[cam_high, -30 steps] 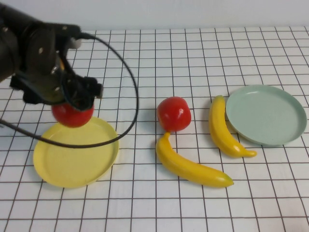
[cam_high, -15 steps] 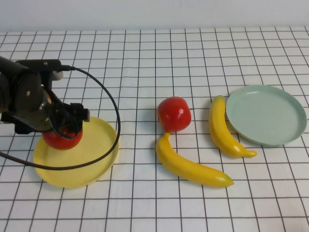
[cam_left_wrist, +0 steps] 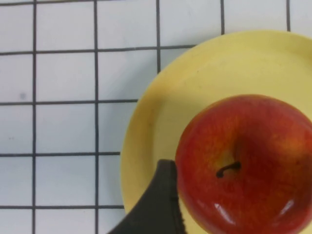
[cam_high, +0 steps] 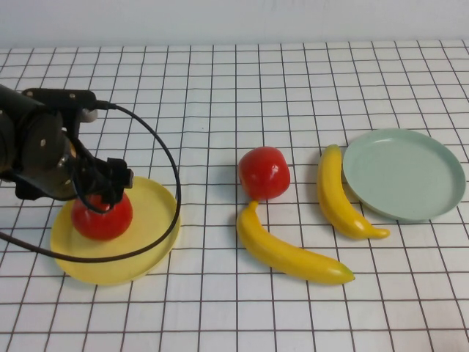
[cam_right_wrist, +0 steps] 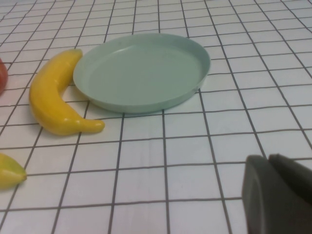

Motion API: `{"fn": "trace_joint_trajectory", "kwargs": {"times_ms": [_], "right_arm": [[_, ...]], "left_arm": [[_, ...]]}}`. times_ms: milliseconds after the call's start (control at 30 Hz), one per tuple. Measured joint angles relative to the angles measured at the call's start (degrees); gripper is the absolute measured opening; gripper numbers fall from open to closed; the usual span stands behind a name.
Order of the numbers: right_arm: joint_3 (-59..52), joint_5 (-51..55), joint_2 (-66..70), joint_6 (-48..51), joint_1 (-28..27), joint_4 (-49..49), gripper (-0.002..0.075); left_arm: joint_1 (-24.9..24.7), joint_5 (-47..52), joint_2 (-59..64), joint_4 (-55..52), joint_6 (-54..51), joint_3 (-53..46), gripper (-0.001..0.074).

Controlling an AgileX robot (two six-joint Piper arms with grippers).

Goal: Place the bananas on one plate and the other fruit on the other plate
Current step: Put one type of fruit in the left plate

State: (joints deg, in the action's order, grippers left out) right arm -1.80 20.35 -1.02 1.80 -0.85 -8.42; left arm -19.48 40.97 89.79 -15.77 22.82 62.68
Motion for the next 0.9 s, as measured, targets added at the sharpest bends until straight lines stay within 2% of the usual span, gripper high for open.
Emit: {"fn": "trace_joint_trajectory", "kwargs": {"times_ms": [167,300,467,733,900], "right_arm": [[0.0,0.0,0.0,0.0,0.0,0.0,-0.0015],[0.0,0.0,0.0,0.0,0.0,0.0,-0.0015],[0.0,0.0,0.0,0.0,0.0,0.0,-0.0015],[0.0,0.0,0.0,0.0,0.0,0.0,-0.0015],[0.0,0.0,0.0,0.0,0.0,0.0,-0.0015]], "left_arm": [[0.0,1.3,-1.0,3.6,-1.8,1.1,0.0668],[-0.1,2.7,-3.1,10.2,-4.7,6.1,0.0668],[-4.2,2.7,-2.3,16.8,-12.9,14.7,0.0668],[-12.5,3.4,13.2,18.6,-14.6,27.8,0.0668],[-16.0,9.4,24.4,19.7,-18.4,39.4,0.0668]]}}
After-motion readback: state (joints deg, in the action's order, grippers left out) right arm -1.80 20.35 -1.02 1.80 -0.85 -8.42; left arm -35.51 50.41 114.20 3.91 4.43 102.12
